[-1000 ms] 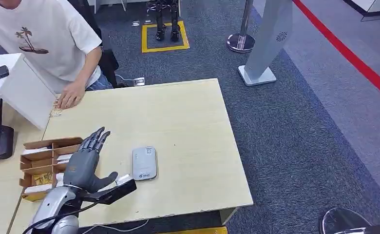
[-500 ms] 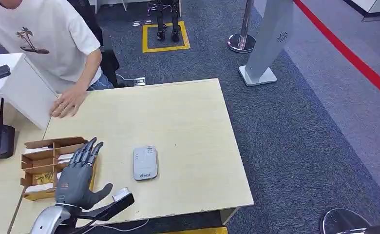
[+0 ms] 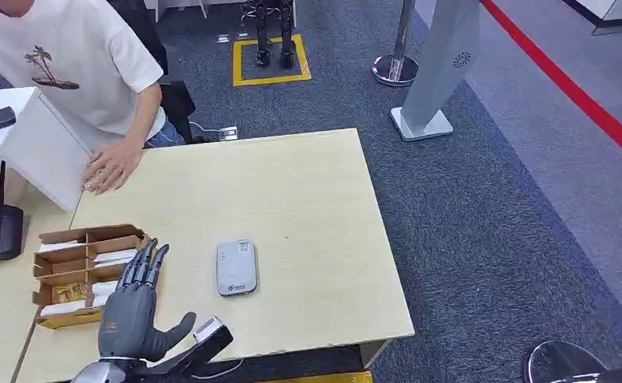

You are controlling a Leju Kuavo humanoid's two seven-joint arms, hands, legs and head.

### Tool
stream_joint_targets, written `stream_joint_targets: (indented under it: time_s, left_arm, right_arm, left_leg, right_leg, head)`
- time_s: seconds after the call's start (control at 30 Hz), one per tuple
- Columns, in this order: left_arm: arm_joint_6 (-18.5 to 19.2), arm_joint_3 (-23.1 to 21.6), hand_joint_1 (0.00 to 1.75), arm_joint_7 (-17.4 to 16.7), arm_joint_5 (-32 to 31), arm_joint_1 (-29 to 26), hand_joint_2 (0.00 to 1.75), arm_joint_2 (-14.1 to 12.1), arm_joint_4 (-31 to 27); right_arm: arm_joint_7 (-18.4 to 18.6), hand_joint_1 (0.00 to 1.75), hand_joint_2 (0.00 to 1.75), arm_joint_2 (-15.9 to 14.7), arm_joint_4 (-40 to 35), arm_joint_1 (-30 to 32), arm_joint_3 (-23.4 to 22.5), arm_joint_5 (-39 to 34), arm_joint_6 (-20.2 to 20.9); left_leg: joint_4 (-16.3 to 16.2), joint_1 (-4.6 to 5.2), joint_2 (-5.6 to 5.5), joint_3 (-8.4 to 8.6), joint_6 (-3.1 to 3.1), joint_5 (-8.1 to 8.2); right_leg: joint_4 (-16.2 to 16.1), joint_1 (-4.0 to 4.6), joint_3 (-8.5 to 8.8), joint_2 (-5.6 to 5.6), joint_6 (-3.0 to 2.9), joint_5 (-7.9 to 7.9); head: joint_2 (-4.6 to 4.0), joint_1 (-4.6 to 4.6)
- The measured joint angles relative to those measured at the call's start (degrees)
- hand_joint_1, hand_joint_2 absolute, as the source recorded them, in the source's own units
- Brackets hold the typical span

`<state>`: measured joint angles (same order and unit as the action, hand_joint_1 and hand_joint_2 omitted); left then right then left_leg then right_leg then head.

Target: Pass the card to the sensor for recognition and then transmit it.

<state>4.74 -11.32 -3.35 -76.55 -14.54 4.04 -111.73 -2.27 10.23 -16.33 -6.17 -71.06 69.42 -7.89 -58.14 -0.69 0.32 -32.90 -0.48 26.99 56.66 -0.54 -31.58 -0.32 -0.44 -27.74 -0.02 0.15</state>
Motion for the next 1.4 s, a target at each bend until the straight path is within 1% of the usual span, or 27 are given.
stream_joint_targets:
  time_s: [0.07, 0.13, 0.17, 0.2, 0.23, 0.27, 0.3, 0.33, 0.37, 0.4, 0.47, 0.5, 0.57, 0.63, 0.7, 0.77, 0.8, 0.87, 1.0, 1.03, 1.1, 1.13, 1.2, 1.27, 1.33, 1.4]
  left_arm:
    - [0.61, 0.0, 0.0, -1.6, -3.13, -0.19, 1.75, -0.07, 0.0]
    - [3.02, 0.0, 0.0, -3.56, -5.84, -0.39, 1.75, -0.57, 0.0]
    - [4.0, 0.0, 0.0, -4.23, -6.18, -0.72, 1.75, -1.09, 0.0]
    - [4.15, 0.02, 0.0, -4.33, -5.74, -1.16, 1.75, -1.49, 0.0]
    - [3.39, 0.15, 0.0, -3.92, -4.11, -1.57, 1.75, -1.7, 0.0]
    - [1.78, 0.28, 0.0, -2.67, -1.41, -1.78, 1.75, -1.55, 0.0]
    - [-0.18, 0.53, 0.0, -0.95, 1.99, -1.79, 1.75, -1.02, -0.02]
    - [-2.11, 0.96, 0.0, 1.08, 5.71, -1.67, 1.75, 0.1, -0.21]
    - [-3.19, 1.42, 0.0, 2.69, 8.32, -1.42, 1.75, 1.5, -0.61]
    - [-3.67, 1.66, 0.0, 3.61, 9.65, -1.09, 1.75, 2.78, -1.03]
    - [-3.08, 2.27, 0.0, 3.87, 9.6, -0.93, 1.75, 4.51, -1.62]
    - [-1.79, 2.54, 0.0, 3.39, 8.33, -0.98, 1.75, 5.03, -1.7]
    - [1.1, 2.64, 0.0, 1.46, 3.29, -1.65, 1.75, 5.05, -1.68]
    - [3.1, 2.64, 0.0, -1.41, -2.95, -3.09, 1.75, 3.42, -1.4]
    - [3.69, 2.64, 0.0, -3.3, -6.12, -4.07, 1.75, 1.34, -1.05]
    - [4.69, 2.64, 0.0, -4.69, -8.45, -4.21, 1.75, -0.6, -0.94]
    - [5.77, 2.64, 0.0, -5.39, -9.13, -4.15, 1.75, -1.68, -0.9]
    - [7.21, 2.64, 0.0, -5.97, -9.33, -3.91, 1.75, -4.0, -0.74]
    - [7.87, 2.64, 0.0, -6.07, -9.37, -3.55, 1.75, -6.32, -0.72]
    - [8.75, 2.64, 0.0, -6.43, -9.7, -3.44, 1.75, -6.84, -0.72]
    - [12.42, 2.64, 0.0, -7.25, -9.9, -3.19, 1.75, -8.83, -0.72]
    - [14.17, 2.67, 0.0, -7.25, -9.26, -3.17, 1.75, -10.58, -0.7]
    - [15.74, 3.15, 0.0, -6.64, -7.88, -2.58, 1.75, -13.34, -0.48]
    - [16.66, 3.56, 0.0, -5.72, -7.64, -0.63, 1.75, -15.98, 0.44]
    - [17.84, 3.61, 0.0, -4.37, -8.04, 2.82, 1.75, -18.74, 2.58]
    - [18.73, 3.61, 0.0, -3.33, -8.5, 6.47, 1.75, -20.58, 4.75]
  right_arm:
    - [0.0, 0.0, 1.75, 0.0, -0.02, -0.03, 0.0, -0.2, -0.02]
    - [-0.13, 0.0, 1.75, 0.0, -0.04, -0.03, 0.0, -0.42, -0.02]
    - [-0.15, 0.0, 1.75, 0.0, -0.04, -0.03, -0.02, -0.46, -0.02]
    - [-0.13, 0.0, 1.75, 0.0, -0.04, -0.01, -0.02, -0.48, -0.02]
    - [0.02, 0.0, 1.75, 0.0, -0.04, 0.02, -0.02, -0.5, -0.02]
    - [0.13, 0.0, 1.75, 0.0, -0.04, 0.02, -0.04, -0.59, -0.02]
    - [0.26, 0.0, 1.75, 0.02, -0.04, 0.0, -0.07, -0.74, -0.09]
    - [0.44, 0.0, 1.75, 0.02, -0.04, -0.04, -0.13, -0.98, -0.26]
    - [0.52, 0.0, 1.75, 0.04, -0.04, -0.07, -0.22, -1.03, -0.48]
    - [0.52, 0.0, 1.75, 0.09, -0.04, -0.06, -0.33, -1.09, -0.66]
    - [0.52, 0.0, 1.75, 0.24, -0.13, -0.06, -0.39, -1.16, -0.9]
    - [0.52, 0.0, 1.75, 0.28, -0.15, -0.05, -0.39, -1.14, -0.9]
    - [0.52, 0.0, 1.75, 0.26, -0.17, -0.06, -0.39, -0.94, -0.83]
    - [0.52, 0.0, 1.75, 0.22, -0.24, -0.05, -0.39, -0.37, -0.52]
    - [0.52, 0.0, 1.75, 0.13, -0.26, -0.03, -0.39, -0.17, -0.48]
    - [0.52, 0.0, 1.75, 0.07, -0.26, -0.06, -0.39, 0.07, -0.22]
    - [0.52, 0.0, 1.75, 0.02, -0.26, -0.11, -0.37, 0.22, 0.07]
    - [0.52, 0.0, 1.75, -0.02, -0.26, -0.09, -0.35, 0.39, 0.09]
    - [0.5, 0.0, 1.75, -0.13, -0.26, -0.1, -0.35, 0.57, 0.09]
    - [0.48, 0.0, 1.75, -0.15, -0.26, -0.1, -0.35, 0.61, 0.11]
    - [0.33, 0.0, 1.75, -0.2, -0.26, -0.09, -0.26, 0.87, 0.33]
    - [0.13, 0.0, 1.75, -0.24, -0.26, -0.11, -0.13, 1.05, 0.44]
    - [-0.02, 0.0, 1.75, -0.37, -0.26, -0.04, 0.11, 1.42, 0.52]
    - [-0.09, 0.0, 1.75, -0.59, -0.26, -0.08, 0.24, 1.95, 0.52]
    - [-0.26, 0.0, 1.75, -0.81, -0.26, -0.19, 0.59, 2.32, 0.9]
    - [-0.52, 0.0, 1.75, -0.94, -0.24, -0.21, 0.94, 2.73, 1.31]
  left_leg:
    - [0.0, 0.0, 0.0, 0.0, 0.0, 0.0]
    - [0.01, 0.0, 0.0, 0.0, 0.0, 0.0]
    - [0.01, 0.0, 0.01, 0.0, 0.0, 0.0]
    - [0.01, 0.0, 0.01, 0.01, 0.0, 0.0]
    - [0.0, 0.01, 0.01, 0.01, 0.0, 0.0]
    - [0.0, 0.01, -0.01, -0.01, 0.0, 0.0]
    - [0.0, 0.01, -0.03, -0.02, 0.0, -0.01]
    - [0.0, 0.03, -0.03, -0.01, 0.0, 0.0]
    - [0.0, 0.05, -0.03, -0.02, 0.0, 0.0]
    - [-0.01, 0.06, -0.03, -0.02, 0.0, 0.0]
    - [-0.01, 0.06, -0.01, -0.01, 0.01, 0.0]
    - [-0.01, 0.07, -0.01, 0.0, 0.01, 0.01]
    - [-0.01, 0.06, -0.01, 0.0, 0.04, 0.03]
    - [-0.01, 0.03, 0.01, 0.02, 0.04, 0.03]
    - [0.0, 0.01, 0.01, 0.01, 0.04, 0.03]
    - [0.02, -0.01, -0.02, 0.01, 0.03, 0.02]
    - [0.03, -0.02, -0.01, 0.01, 0.03, 0.02]
    - [0.04, -0.02, 0.0, 0.01, 0.0, 0.0]
    - [0.04, -0.01, -0.01, 0.01, 0.0, 0.0]
    - [0.04, -0.01, -0.01, 0.01, 0.0, 0.0]
    - [0.04, 0.0, 0.0, 0.01, 0.0, 0.0]
    - [0.04, 0.0, 0.02, 0.02, 0.0, 0.0]
    - [0.04, 0.0, 0.0, 0.03, 0.0, -0.01]
    - [0.04, -0.02, -0.07, 0.02, -0.03, -0.03]
    - [0.04, -0.03, -0.13, 0.02, -0.05, -0.06]
    - [0.04, -0.03, -0.13, 0.02, -0.07, -0.09]
  right_leg:
    - [0.0, 0.0, 0.0, 0.0, 0.0, 0.0]
    - [0.01, 0.0, 0.01, 0.0, 0.0, 0.0]
    - [0.01, 0.0, 0.01, 0.01, 0.0, 0.0]
    - [0.01, 0.0, 0.0, 0.01, 0.0, 0.0]
    - [0.01, 0.0, -0.01, 0.01, 0.0, 0.0]
    - [0.0, 0.0, -0.01, -0.01, 0.0, 0.0]
    - [0.0, 0.0, 0.0, -0.04, 0.0, 0.0]
    - [0.0, 0.0, 0.01, -0.04, 0.0, 0.0]
    - [0.0, 0.0, 0.02, -0.04, 0.01, 0.0]
    - [-0.01, 0.0, 0.03, -0.04, 0.01, 0.0]
    - [-0.02, 0.0, 0.04, -0.03, 0.02, 0.01]
    - [-0.02, -0.01, 0.04, -0.02, 0.02, 0.01]
    - [-0.04, -0.01, 0.04, -0.03, 0.02, 0.01]
    - [-0.04, -0.01, 0.01, 0.0, 0.01, 0.0]
    - [-0.03, -0.01, -0.03, 0.0, 0.0, 0.0]
    - [-0.02, 0.01, -0.02, -0.04, -0.02, -0.02]
    - [-0.01, 0.02, -0.02, -0.02, -0.02, -0.03]
    - [0.01, 0.02, -0.02, -0.02, -0.03, -0.03]
    - [0.01, 0.02, -0.01, -0.02, -0.02, -0.02]
    - [0.01, 0.02, 0.0, -0.02, -0.02, -0.02]
    - [0.0, 0.02, 0.0, -0.02, -0.02, -0.02]
    - [0.0, 0.01, -0.01, 0.0, -0.02, -0.02]
    - [0.0, 0.01, -0.02, -0.02, -0.02, -0.02]
    - [-0.01, 0.02, -0.02, -0.11, -0.02, -0.02]
    - [0.01, 0.02, 0.02, -0.16, -0.03, -0.02]
    - [0.01, 0.02, 0.01, -0.15, -0.05, 0.01]
  head:
    - [0.0, -0.02]
    - [-0.02, 0.0]
    - [0.0, -0.02]
    - [0.0, -0.02]
    - [0.0, -0.02]
    - [0.0, -0.02]
    - [0.0, 0.0]
    - [0.0, -0.02]
    - [0.0, 0.0]
    - [0.0, 0.0]
    - [0.0, 0.0]
    - [0.0, 0.0]
    - [0.0, 0.0]
    - [0.0, 0.0]
    - [0.0, -0.02]
    - [0.0, 0.0]
    - [0.0, -0.02]
    - [-0.02, -0.02]
    - [0.0, 0.0]
    - [0.0, -0.02]
    - [0.0, 0.0]
    - [0.0, -0.02]
    - [0.0, -0.02]
    - [0.0, -0.02]
    - [0.0, 0.0]
    - [-0.02, 0.0]
